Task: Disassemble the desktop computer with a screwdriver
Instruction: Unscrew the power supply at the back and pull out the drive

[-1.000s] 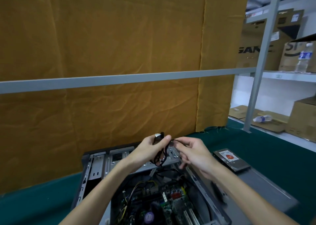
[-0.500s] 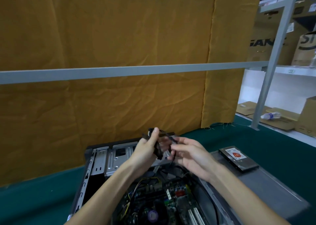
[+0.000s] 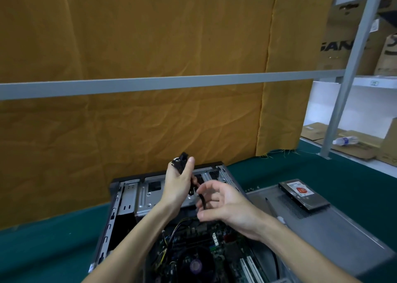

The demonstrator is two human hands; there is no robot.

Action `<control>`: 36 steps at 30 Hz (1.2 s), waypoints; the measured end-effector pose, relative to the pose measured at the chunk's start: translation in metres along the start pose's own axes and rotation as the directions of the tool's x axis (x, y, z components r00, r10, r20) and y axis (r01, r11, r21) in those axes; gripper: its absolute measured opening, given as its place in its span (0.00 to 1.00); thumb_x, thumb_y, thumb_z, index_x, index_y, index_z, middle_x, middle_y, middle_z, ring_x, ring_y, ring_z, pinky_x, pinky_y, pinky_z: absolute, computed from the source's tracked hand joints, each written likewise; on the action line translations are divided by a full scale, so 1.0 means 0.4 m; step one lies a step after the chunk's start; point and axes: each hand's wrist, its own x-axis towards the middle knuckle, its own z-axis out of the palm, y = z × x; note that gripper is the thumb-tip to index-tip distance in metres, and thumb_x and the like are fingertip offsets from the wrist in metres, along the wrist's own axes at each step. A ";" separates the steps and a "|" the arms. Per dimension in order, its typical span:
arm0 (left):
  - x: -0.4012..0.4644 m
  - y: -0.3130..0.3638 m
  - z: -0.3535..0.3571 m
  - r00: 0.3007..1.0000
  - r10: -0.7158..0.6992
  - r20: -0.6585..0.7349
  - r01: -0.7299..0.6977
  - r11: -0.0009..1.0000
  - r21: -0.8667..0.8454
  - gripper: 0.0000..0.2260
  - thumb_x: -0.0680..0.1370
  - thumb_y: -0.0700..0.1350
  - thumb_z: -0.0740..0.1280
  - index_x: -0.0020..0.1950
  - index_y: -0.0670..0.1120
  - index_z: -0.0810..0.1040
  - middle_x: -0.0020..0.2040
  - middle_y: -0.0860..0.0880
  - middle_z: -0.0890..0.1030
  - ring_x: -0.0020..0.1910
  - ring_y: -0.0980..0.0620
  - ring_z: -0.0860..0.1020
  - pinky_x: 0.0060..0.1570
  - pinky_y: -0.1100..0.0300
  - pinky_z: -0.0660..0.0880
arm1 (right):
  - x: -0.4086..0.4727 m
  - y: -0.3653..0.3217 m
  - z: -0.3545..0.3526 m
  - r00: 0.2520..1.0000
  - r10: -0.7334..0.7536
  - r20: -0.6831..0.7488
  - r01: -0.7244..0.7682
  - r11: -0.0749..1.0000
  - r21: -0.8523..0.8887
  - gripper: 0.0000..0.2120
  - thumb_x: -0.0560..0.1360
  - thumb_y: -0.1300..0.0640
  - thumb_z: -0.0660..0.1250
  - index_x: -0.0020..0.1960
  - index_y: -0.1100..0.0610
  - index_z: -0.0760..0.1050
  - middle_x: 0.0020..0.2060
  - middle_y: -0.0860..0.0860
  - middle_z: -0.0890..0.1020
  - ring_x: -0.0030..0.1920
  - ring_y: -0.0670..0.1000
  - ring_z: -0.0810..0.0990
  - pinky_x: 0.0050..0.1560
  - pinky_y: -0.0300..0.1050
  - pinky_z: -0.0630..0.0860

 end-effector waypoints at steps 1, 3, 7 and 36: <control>-0.002 -0.002 0.001 0.999 0.032 0.010 -0.032 0.999 0.024 0.16 0.83 0.54 0.64 0.42 0.43 0.70 0.28 0.47 0.74 0.27 0.52 0.74 0.28 0.62 0.71 | -0.003 -0.001 -0.003 1.000 -0.018 0.001 0.018 0.999 -0.043 0.22 0.70 0.70 0.76 0.62 0.60 0.76 0.49 0.57 0.83 0.49 0.54 0.83 0.58 0.49 0.80; -0.004 -0.004 0.003 0.997 0.065 0.028 -0.067 0.997 0.048 0.16 0.82 0.55 0.66 0.43 0.44 0.70 0.28 0.47 0.74 0.26 0.52 0.73 0.28 0.61 0.71 | -0.010 -0.001 -0.008 0.999 -0.029 0.034 0.030 0.999 -0.025 0.22 0.70 0.70 0.76 0.62 0.60 0.79 0.50 0.57 0.83 0.52 0.54 0.82 0.61 0.48 0.79; -0.006 -0.016 0.002 0.995 0.082 -0.050 -0.077 0.993 0.091 0.19 0.81 0.56 0.67 0.38 0.44 0.70 0.28 0.50 0.71 0.27 0.54 0.69 0.28 0.63 0.68 | -0.011 -0.008 -0.018 0.988 -0.079 0.136 0.059 0.987 0.147 0.24 0.73 0.70 0.74 0.67 0.62 0.75 0.51 0.58 0.82 0.52 0.55 0.82 0.54 0.45 0.78; -0.039 0.018 -0.013 0.923 0.021 0.383 -0.051 0.996 0.069 0.20 0.73 0.65 0.71 0.54 0.51 0.83 0.46 0.50 0.84 0.41 0.55 0.81 0.41 0.64 0.76 | 0.037 -0.040 -0.033 0.922 0.317 0.221 -0.366 0.901 0.233 0.26 0.79 0.34 0.61 0.44 0.56 0.80 0.31 0.48 0.64 0.27 0.43 0.56 0.23 0.36 0.55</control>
